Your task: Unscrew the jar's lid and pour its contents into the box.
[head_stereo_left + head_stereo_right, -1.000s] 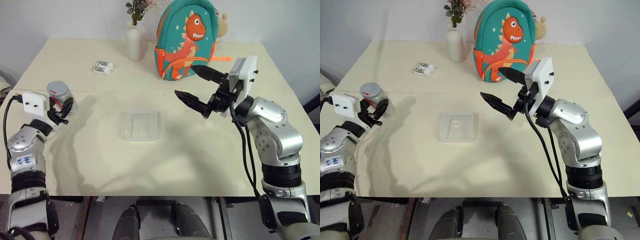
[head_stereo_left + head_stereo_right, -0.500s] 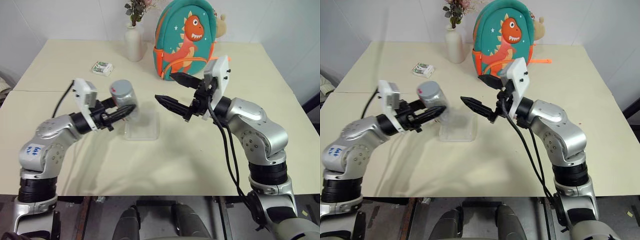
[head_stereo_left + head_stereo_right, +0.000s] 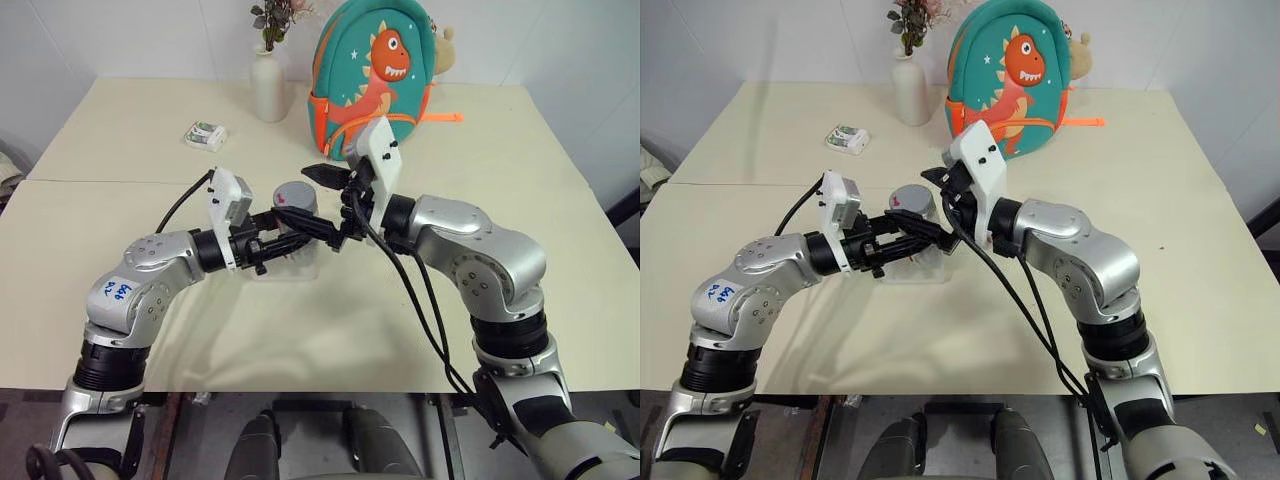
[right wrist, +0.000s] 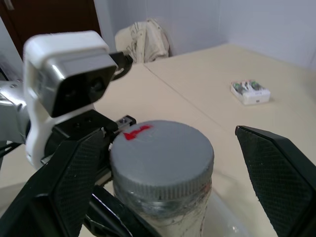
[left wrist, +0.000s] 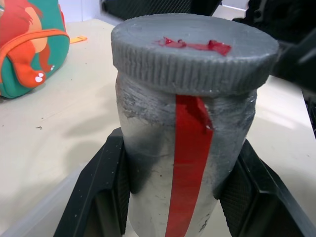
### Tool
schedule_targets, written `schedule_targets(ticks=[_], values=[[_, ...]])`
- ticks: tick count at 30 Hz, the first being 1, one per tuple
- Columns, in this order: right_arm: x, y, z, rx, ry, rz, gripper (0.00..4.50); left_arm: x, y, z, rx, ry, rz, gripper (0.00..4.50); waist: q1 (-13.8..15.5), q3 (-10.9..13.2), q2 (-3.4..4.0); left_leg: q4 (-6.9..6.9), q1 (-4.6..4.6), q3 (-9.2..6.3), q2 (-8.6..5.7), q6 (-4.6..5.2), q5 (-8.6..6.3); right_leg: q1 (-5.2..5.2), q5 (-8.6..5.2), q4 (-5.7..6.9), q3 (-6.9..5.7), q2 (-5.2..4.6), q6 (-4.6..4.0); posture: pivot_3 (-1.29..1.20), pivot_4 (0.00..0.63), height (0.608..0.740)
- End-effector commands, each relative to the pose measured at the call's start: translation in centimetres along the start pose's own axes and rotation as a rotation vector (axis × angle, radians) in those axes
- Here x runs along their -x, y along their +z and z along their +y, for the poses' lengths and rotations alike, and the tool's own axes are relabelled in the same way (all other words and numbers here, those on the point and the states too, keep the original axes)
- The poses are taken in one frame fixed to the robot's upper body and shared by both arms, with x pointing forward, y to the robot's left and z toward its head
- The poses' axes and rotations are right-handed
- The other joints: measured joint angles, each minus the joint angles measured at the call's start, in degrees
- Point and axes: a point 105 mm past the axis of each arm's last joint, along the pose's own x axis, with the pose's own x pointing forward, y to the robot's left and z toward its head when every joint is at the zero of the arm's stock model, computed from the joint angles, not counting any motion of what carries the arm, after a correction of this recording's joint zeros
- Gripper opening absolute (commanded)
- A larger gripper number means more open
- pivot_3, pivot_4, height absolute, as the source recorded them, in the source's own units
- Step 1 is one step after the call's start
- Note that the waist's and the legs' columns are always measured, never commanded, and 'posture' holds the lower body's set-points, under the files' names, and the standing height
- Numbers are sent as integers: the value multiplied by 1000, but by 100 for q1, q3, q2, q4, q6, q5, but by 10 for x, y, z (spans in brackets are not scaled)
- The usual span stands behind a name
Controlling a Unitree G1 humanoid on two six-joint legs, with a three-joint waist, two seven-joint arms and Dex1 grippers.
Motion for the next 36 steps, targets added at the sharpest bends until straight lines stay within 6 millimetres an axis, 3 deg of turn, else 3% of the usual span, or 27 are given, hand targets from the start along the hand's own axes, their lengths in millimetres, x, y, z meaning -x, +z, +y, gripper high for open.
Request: schedule_targets(ticks=[1, 5, 8, 12, 13, 22, 33, 36], values=[[-1, 11, 3, 34, 9, -18, 4500, -1, 9, 1, -49, -6, -21, 2108, -2, 0, 0, 0, 0, 0, 0, 0, 0, 0, 0, 0, 0, 0, 0, 0, 150, 740], [0, 12, 2, 29, 8, -18, 4500, -1, 8, 3, -61, -4, -18, 2108, -1, 0, 0, 0, 0, 0, 0, 0, 0, 0, 0, 0, 0, 0, 0, 0, 150, 740], [1, 14, 1, 21, 11, -30, 3891, 0, 7, 4, -69, -2, -13, 2088, 0, 0, 0, 0, -2, 0, 0, 0, 0, 0, 0, -2, 0, -1, 0, 0, 150, 740], [2, 12, 2, 15, 20, -23, 2565, 0, 7, 4, -76, -6, -13, 2088, -1, 0, 0, -2, -3, 0, 0, 0, 0, -1, 0, -4, -1, -1, 0, 0, 150, 740], [2, 11, 2, 15, 19, -20, 2507, -1, 7, 4, -78, -7, -14, 2088, -1, 0, 0, -2, -3, 0, 0, 0, 0, -1, 0, -4, -1, -1, 1, 0, 150, 740], [6, 9, -3, -15, 84, 19, 2509, -2, 15, 1, -123, -88, -23, 2088, 4, 0, 0, -2, -4, 0, -2, 0, 0, -1, 0, -4, -2, -1, 1, 0, 150, 740], [35, 13, 2, 24, 451, 50, 2509, 7, 21, -16, -159, -422, -77, 2088, -1, 4, 7, -9, -14, -1, -2, 2, -2, -2, 0, -31, -9, -1, 3, 0, 150, 740], [45, 13, 2, 26, 545, 68, 2509, 11, 12, -17, -172, -479, -30, 2088, 3, 6, 9, -9, -17, -2, -2, 3, -3, -2, -2, -33, -12, -1, 6, 0, 150, 740]])
